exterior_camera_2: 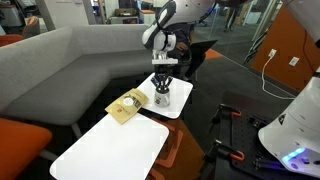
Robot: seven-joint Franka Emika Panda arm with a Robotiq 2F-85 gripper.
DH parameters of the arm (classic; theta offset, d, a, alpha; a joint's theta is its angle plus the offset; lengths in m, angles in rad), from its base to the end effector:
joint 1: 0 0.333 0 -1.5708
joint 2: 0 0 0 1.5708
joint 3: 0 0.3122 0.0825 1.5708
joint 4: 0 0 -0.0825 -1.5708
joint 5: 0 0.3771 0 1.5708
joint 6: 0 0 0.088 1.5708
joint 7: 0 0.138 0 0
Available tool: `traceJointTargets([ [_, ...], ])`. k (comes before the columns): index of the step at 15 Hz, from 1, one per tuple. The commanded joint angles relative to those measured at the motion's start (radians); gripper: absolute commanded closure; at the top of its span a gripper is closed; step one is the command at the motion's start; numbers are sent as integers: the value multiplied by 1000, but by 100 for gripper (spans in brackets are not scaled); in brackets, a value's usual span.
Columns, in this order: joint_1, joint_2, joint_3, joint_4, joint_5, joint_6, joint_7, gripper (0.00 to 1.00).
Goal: Remove the pen from the mug cup and place it on the table
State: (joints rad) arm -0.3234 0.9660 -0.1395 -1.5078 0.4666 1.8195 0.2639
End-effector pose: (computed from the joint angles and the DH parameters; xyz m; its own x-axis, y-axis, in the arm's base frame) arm 0.5573 -0.2190 0.0409 0.4417 -0.6391 -0.6296 -0.8282 -0.5603 -0.0124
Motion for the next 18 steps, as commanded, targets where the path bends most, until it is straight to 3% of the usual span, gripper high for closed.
traceJointTargets([
  [1, 10, -55, -14, -35, -7, -13, 14, 97],
  [5, 75, -197, -29, -168, -65, 31, 10, 97],
  [7, 158, -291, -61, -256, -143, 70, 79, 97],
  [10, 248, -391, -44, -334, -260, 104, 108, 97],
  [14, 350, -381, 3, -340, -384, 222, 92, 97],
  [18, 384, -262, 44, -302, -474, 431, 8, 97],
])
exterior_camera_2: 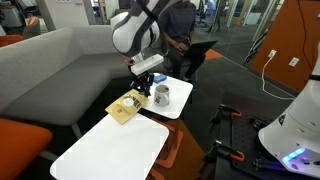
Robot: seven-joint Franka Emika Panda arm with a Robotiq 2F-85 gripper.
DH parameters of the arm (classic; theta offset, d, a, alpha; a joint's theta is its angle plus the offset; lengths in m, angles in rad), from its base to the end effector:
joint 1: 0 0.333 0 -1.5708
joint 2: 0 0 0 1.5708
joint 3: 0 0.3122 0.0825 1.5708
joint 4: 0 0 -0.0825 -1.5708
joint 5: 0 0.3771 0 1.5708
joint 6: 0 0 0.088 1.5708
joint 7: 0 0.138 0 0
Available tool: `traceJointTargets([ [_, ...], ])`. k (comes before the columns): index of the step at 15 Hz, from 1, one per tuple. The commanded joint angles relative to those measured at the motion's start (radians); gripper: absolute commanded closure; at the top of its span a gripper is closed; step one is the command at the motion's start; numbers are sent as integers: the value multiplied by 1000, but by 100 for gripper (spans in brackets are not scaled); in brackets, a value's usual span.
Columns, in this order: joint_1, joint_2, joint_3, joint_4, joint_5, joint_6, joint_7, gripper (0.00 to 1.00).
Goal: Remove the pen from the mug cup and place it on the table
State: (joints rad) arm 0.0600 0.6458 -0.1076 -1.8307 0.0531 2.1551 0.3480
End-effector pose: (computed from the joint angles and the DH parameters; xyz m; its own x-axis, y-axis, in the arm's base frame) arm 0.5915 -0.0250 0.1300 0.8676 -0.4098 -0.2817 -0.3867 -0.9121 0.1360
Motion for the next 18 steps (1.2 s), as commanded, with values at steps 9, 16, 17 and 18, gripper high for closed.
traceJointTargets([
  [9, -23, 127, 79, -34, -198, 345, -417, 97],
  [16, -77, 143, 180, -125, -247, 418, -726, 97],
  [17, -76, 149, 192, -134, -262, 430, -759, 97],
  [18, -75, 158, 207, -142, -277, 448, -788, 97],
])
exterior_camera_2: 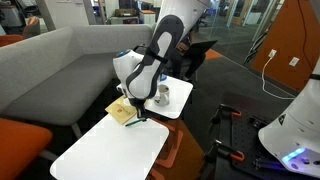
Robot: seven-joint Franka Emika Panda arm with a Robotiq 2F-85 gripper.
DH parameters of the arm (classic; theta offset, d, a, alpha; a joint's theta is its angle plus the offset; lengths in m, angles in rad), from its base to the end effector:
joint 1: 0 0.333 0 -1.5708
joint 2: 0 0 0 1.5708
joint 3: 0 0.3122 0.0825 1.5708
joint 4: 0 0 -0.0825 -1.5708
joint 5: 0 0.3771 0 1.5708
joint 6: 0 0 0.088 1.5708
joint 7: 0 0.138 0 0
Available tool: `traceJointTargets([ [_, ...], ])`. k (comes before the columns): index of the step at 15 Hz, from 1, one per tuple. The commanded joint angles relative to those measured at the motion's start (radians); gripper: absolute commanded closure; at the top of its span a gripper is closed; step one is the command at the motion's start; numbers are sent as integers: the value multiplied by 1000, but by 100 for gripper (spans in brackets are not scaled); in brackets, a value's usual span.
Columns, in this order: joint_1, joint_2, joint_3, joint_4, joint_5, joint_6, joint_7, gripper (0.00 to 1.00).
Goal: Remove the pen from the mug cup and place it on the table
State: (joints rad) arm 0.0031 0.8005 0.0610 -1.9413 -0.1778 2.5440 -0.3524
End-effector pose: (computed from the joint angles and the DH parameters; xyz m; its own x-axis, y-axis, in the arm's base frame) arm 0.5626 0.0383 0.0241 0.8299 0.5241 -0.1911 0.5264 -0.8491 -0.0427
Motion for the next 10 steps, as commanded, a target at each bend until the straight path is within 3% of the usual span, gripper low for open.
traceJointTargets([
  [1, -27, 10, 60, -38, -54, 71, -125, 97],
  [2, -42, 20, 87, -42, -50, 82, -162, 97],
  [3, -35, 24, 87, -45, -55, 99, -160, 86],
  [4, -29, 29, 81, -45, -59, 114, -154, 62],
  [6, -48, 18, 84, -51, -41, 102, -149, 58],
  [10, -129, -60, 116, -99, 37, 51, -126, 29],
])
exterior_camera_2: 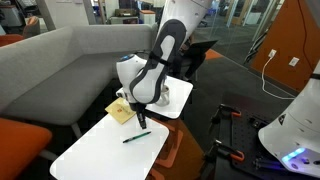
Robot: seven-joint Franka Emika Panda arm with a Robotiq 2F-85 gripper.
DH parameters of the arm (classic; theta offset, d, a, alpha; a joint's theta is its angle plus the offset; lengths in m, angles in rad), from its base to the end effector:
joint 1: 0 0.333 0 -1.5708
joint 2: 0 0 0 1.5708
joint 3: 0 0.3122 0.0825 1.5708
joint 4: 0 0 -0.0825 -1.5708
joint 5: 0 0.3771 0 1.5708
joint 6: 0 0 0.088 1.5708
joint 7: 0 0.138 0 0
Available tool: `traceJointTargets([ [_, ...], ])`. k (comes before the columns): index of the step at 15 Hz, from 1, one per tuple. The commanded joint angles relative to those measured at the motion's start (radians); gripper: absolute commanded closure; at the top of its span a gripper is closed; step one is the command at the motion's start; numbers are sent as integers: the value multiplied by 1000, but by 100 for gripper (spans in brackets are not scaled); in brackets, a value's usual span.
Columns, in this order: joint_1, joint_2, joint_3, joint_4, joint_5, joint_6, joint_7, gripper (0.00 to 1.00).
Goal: Remove the pen from the mug cup and place it on the table
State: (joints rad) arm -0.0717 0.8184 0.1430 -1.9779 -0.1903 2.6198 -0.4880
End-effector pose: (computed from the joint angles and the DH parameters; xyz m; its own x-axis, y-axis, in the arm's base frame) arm 0.5524 0.0495 0.0126 0.7574 0.6415 -0.1218 0.6325 -0.7671 -0.1072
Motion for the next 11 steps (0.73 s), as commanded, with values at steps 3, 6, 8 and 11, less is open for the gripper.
traceJointTargets([
  [3, -91, -181, 46, -126, 150, -94, 77, 7],
  [6, -77, -283, 32, -187, 236, -139, 142, 0],
  [8, -66, -346, 29, -232, 275, -141, 158, 0],
  [11, -40, -411, 11, -280, 277, -133, 170, 0],
])
